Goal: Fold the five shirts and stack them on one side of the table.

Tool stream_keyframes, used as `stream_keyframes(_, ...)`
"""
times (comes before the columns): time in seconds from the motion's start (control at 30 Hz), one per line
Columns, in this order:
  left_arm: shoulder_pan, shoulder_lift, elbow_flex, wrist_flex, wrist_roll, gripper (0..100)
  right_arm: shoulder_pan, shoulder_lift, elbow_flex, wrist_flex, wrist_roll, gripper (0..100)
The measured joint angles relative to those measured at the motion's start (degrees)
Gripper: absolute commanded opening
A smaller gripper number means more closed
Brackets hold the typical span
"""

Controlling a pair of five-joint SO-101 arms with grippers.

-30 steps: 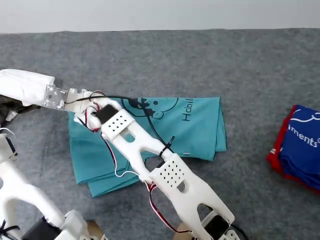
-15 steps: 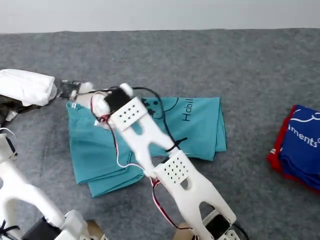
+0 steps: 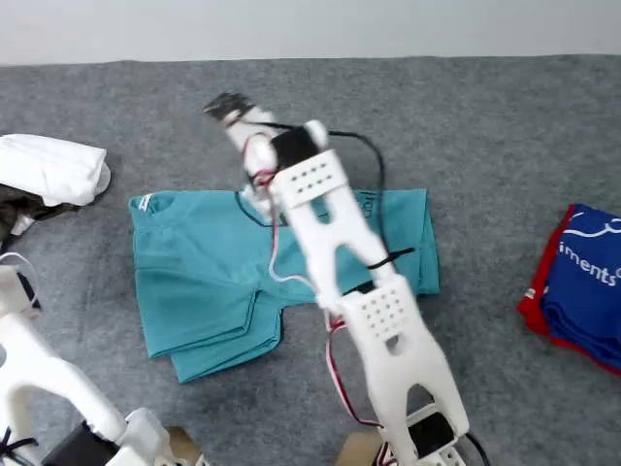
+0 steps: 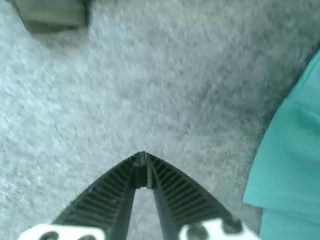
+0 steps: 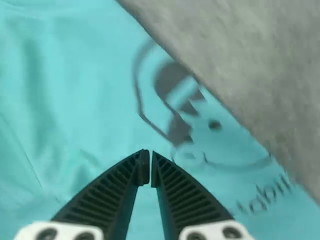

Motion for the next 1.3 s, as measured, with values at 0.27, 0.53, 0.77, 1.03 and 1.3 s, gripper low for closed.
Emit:
stream_keyframes(0.27, 0.00, 0.00, 0.00, 5.80, 0.00, 0, 7.30, -22.86, 31.47, 0.00, -6.24, 1.1)
stream_keyframes(0.53, 0.00, 0.00, 0.00, 6.51, 0.00, 0, 16.35, -28.75, 46.86, 0.00, -10.55, 11.5)
stream_keyframes(0.77, 0.00, 0.00, 0.00, 6.51, 0.00, 0, 21.54, -28.75, 49.41, -3.60, -10.81, 27.4)
stream_keyframes(1.03, 0.00, 0.00, 0.00, 6.51, 0.00, 0, 25.58, -20.66, 49.41, -11.60, -10.90, 27.3)
stream_keyframes(1.3, 0.00, 0.00, 0.00, 6.51, 0.00, 0, 24.97, -18.81, 49.41, -12.48, -13.71, 20.8)
